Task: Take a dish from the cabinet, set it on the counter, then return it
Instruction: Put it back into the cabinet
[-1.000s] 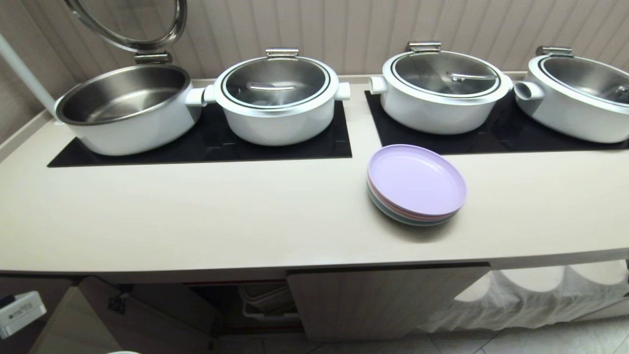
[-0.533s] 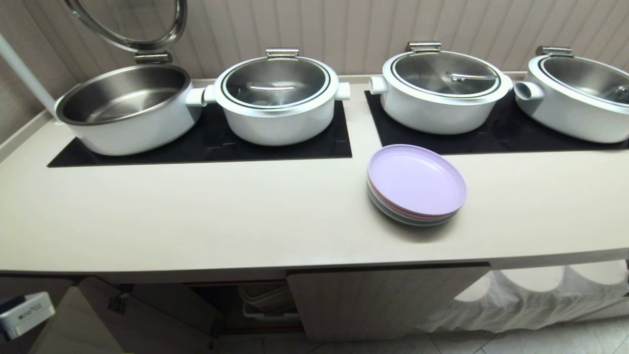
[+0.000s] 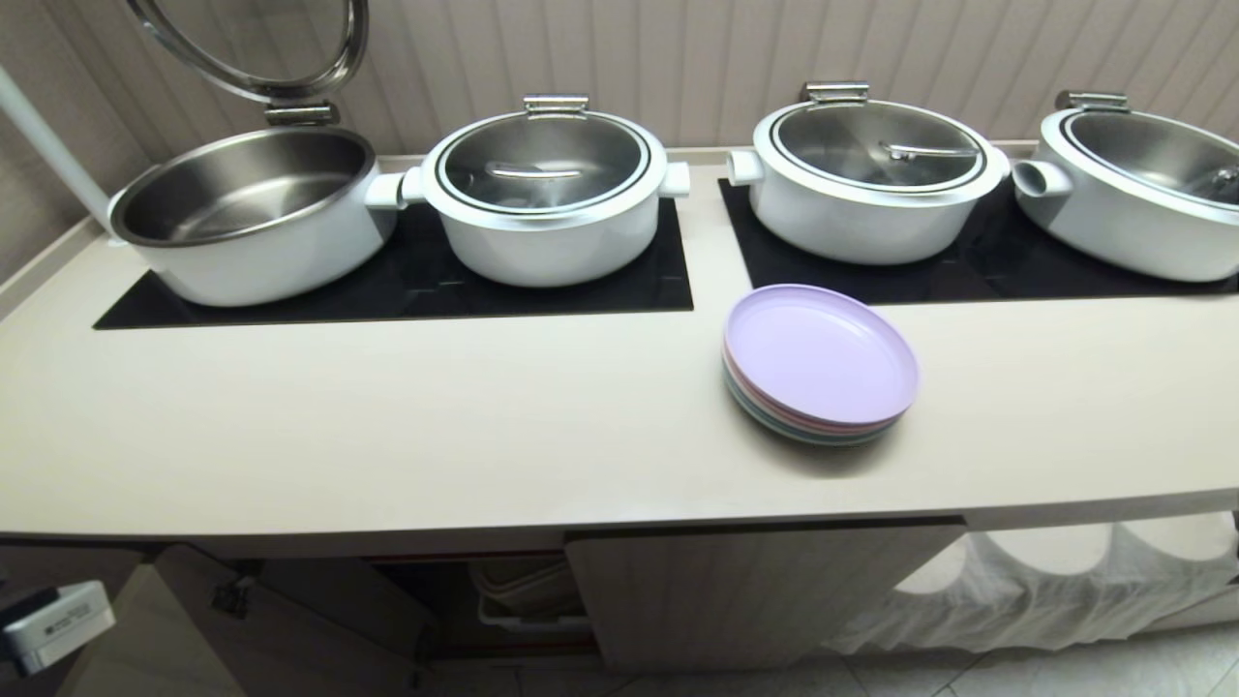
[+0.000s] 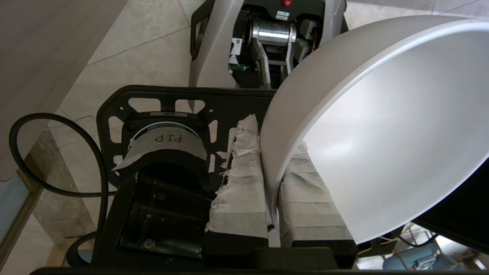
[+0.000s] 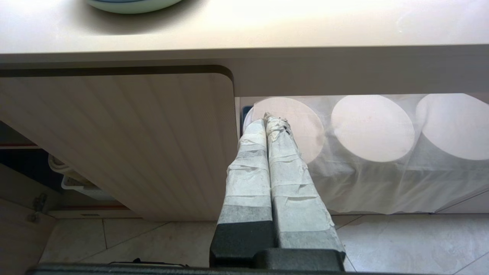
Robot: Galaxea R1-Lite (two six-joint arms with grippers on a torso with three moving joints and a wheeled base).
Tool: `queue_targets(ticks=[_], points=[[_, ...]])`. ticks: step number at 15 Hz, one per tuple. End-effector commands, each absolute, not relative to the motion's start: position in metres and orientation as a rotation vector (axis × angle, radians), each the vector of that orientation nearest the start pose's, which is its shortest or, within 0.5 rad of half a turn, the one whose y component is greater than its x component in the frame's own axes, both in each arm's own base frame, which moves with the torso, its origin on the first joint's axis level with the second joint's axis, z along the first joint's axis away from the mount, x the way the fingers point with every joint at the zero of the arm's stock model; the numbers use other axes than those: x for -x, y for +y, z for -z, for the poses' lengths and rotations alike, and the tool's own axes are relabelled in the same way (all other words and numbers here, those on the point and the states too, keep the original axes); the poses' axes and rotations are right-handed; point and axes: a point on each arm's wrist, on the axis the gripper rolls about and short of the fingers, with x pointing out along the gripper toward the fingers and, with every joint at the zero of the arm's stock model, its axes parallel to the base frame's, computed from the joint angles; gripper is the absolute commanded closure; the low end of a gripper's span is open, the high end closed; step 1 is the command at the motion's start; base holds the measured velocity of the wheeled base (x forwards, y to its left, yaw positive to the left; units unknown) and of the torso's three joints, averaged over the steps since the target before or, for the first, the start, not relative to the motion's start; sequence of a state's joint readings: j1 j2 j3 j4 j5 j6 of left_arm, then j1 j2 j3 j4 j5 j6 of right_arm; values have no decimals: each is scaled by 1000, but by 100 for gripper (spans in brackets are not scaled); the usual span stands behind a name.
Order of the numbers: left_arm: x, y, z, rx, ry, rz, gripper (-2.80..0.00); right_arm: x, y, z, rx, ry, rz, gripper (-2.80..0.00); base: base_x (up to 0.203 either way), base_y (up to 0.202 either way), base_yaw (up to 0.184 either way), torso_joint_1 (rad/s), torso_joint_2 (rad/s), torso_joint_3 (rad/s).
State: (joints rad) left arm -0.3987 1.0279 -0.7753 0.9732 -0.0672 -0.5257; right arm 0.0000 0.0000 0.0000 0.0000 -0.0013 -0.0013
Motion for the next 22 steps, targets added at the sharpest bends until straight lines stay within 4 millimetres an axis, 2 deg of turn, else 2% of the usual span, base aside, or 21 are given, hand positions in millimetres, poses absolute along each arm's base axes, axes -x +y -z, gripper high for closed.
queue_targets(ticks=[1,18,22], points=[[-62,-28,-189,249,1296,71,0,23,0,-75,2,0,2,0,0,0,0,0,0,0],[-61,-28,-185,273,1314,49,0,23,0,-75,2,0,0,0,0,0,0,0,0,0],[-62,-28,-185,276,1306,52,0,23,0,-76,0,2,0,0,0,0,0,-123,244,134]])
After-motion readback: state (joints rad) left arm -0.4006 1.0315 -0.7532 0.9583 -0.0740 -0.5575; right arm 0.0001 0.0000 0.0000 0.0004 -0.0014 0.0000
